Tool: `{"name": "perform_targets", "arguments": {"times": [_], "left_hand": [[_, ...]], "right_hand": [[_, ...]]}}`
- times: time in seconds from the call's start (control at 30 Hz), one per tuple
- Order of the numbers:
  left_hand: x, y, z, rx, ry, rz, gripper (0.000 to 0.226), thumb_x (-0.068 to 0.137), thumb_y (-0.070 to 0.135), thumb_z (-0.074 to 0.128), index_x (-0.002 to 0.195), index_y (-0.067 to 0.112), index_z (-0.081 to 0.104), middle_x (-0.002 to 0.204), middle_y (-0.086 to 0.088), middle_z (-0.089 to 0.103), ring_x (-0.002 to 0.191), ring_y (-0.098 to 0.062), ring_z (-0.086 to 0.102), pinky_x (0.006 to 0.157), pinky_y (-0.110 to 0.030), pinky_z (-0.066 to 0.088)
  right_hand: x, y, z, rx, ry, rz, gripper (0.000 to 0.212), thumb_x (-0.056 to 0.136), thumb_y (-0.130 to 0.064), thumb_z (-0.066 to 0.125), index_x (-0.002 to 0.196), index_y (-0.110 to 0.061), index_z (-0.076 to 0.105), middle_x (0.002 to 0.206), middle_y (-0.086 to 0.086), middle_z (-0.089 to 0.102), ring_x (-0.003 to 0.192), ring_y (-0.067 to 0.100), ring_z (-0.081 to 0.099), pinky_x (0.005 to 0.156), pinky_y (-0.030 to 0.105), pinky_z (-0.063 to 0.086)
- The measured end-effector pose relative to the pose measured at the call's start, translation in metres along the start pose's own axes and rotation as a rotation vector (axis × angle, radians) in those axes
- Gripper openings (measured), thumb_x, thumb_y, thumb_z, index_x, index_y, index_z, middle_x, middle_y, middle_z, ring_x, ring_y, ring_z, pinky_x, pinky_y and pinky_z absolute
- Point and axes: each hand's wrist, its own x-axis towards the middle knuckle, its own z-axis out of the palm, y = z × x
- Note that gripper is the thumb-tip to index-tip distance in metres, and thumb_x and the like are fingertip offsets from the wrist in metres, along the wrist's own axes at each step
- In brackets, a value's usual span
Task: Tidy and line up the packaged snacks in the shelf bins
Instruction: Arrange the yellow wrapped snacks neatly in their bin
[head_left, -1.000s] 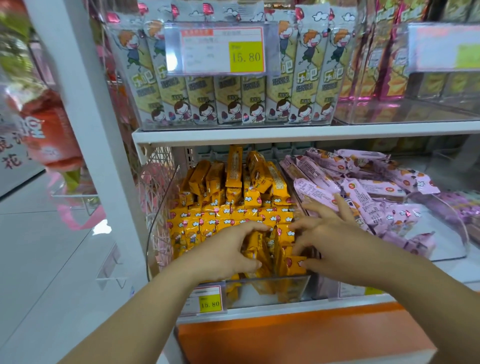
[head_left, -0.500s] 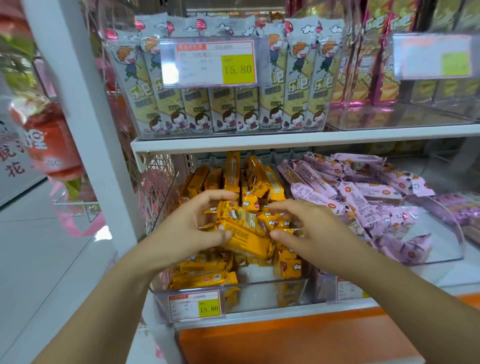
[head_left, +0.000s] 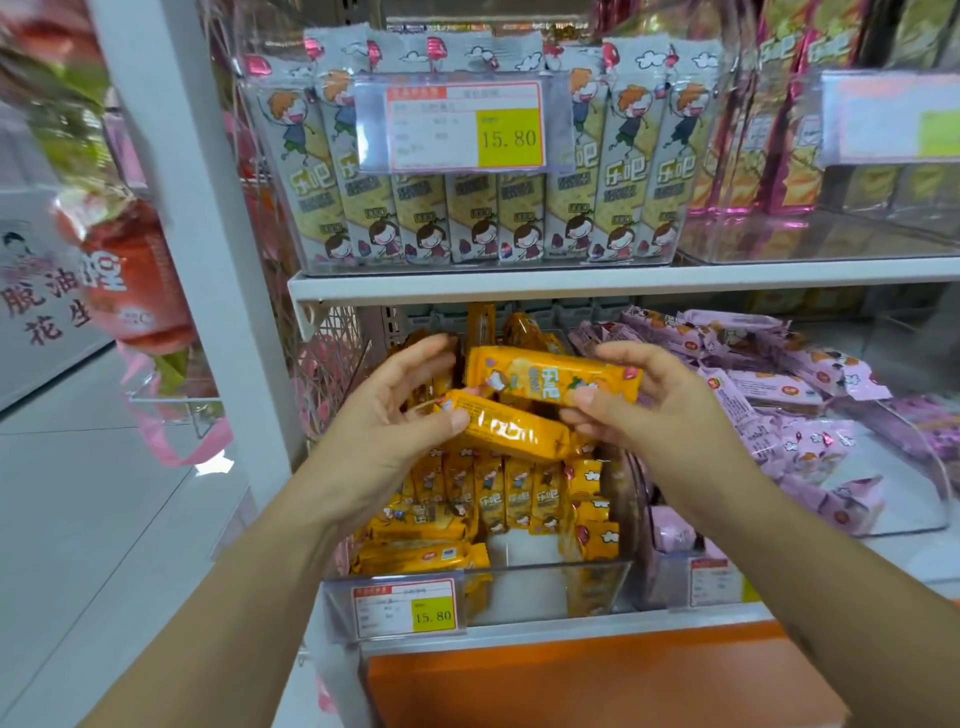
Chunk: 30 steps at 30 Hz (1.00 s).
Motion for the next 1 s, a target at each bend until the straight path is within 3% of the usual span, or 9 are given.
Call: {"name": "perform_targets", "arguments": {"times": [0.13,0.23,0.33,0.4,0.5,0.67,0.83,0.9,1.0], "left_hand": [[0.001,0.002,-0.003,0.035,0.2,-0.006,0.045,0.067,0.021,0.076,0.109,0.028,0.061,0.111,0.004,0.066,0.095,-0.012,0.066,0.078,-0.029,0.052],[-0.001,0.001,-0.004,0.179,0.273,-0.011,0.024,0.072,0.034,0.065,0.094,0.025,0.066,0.083,0.005,0.069,0.081,-0.012,0.064,0.074,-0.031,0.053],[-0.002,-0.003,-0.005,0.279,0.232,-0.042,0.008,0.084,0.027,0.065,0.09,0.031,0.07,0.087,0.005,0.07,0.088,-0.015,0.064,0.084,-0.037,0.052],[-0.001,-0.003,-0.006,0.194,0.181,-0.063,0.02,0.086,0.011,0.062,0.094,0.029,0.069,0.092,0.005,0.071,0.092,-0.015,0.064,0.083,-0.033,0.051],[-0.001,0.002,-0.005,0.02,0.071,-0.038,0.034,0.079,-0.009,0.06,0.101,0.017,0.063,0.087,0.005,0.071,0.089,-0.012,0.064,0.072,-0.021,0.052],[-0.004,0.001,0.003,-0.176,-0.048,0.022,0.041,0.066,-0.011,0.055,0.099,0.012,0.063,0.078,0.002,0.066,0.103,-0.017,0.066,0.069,-0.024,0.054],[-0.005,0.001,0.005,-0.214,-0.122,0.018,0.05,0.051,-0.002,0.078,0.094,0.022,0.074,0.094,-0.001,0.071,0.106,-0.019,0.066,0.074,-0.026,0.056],[-0.004,0.002,0.005,-0.186,-0.071,-0.017,0.057,0.055,-0.007,0.079,0.105,0.019,0.069,0.109,-0.003,0.069,0.107,-0.018,0.065,0.08,-0.028,0.056],[-0.006,0.003,0.007,-0.016,0.031,-0.088,0.045,0.072,0.018,0.071,0.116,0.02,0.06,0.113,-0.005,0.066,0.1,-0.016,0.067,0.077,-0.028,0.056]], "right_hand": [[0.002,-0.004,-0.009,-0.018,0.181,-0.087,0.035,0.079,-0.006,0.07,0.109,-0.019,0.058,0.106,0.004,0.068,0.094,0.018,0.068,0.081,0.033,0.057],[-0.002,-0.009,-0.012,-0.045,0.15,-0.121,0.023,0.081,-0.007,0.068,0.1,-0.02,0.065,0.097,0.003,0.073,0.096,0.02,0.069,0.085,0.039,0.055],[-0.006,-0.01,-0.013,-0.087,0.066,-0.147,0.016,0.082,-0.009,0.069,0.091,-0.022,0.068,0.088,0.0,0.074,0.087,0.015,0.069,0.078,0.03,0.055],[-0.006,-0.011,-0.015,-0.078,-0.035,-0.126,0.012,0.075,-0.014,0.072,0.084,-0.021,0.071,0.082,-0.002,0.073,0.08,0.011,0.068,0.072,0.022,0.053],[-0.007,-0.007,-0.014,-0.024,-0.263,0.032,0.016,0.069,-0.015,0.065,0.082,-0.019,0.074,0.08,-0.001,0.071,0.078,0.013,0.067,0.072,0.022,0.053],[-0.017,-0.004,0.0,0.025,-0.581,0.283,0.03,0.074,-0.009,0.065,0.104,-0.012,0.062,0.081,-0.003,0.07,0.077,0.011,0.067,0.07,0.025,0.054],[-0.019,-0.008,0.003,0.038,-0.613,0.357,0.035,0.075,-0.006,0.07,0.108,-0.013,0.06,0.081,-0.005,0.071,0.075,0.009,0.067,0.066,0.022,0.054],[-0.02,-0.007,0.003,-0.021,-0.584,0.309,0.036,0.071,-0.013,0.069,0.106,-0.018,0.062,0.084,-0.006,0.072,0.079,0.009,0.067,0.072,0.023,0.055],[-0.019,-0.002,0.005,-0.193,-0.454,0.153,0.029,0.07,-0.022,0.07,0.099,-0.023,0.066,0.099,-0.002,0.073,0.094,0.013,0.068,0.087,0.03,0.055]]}}
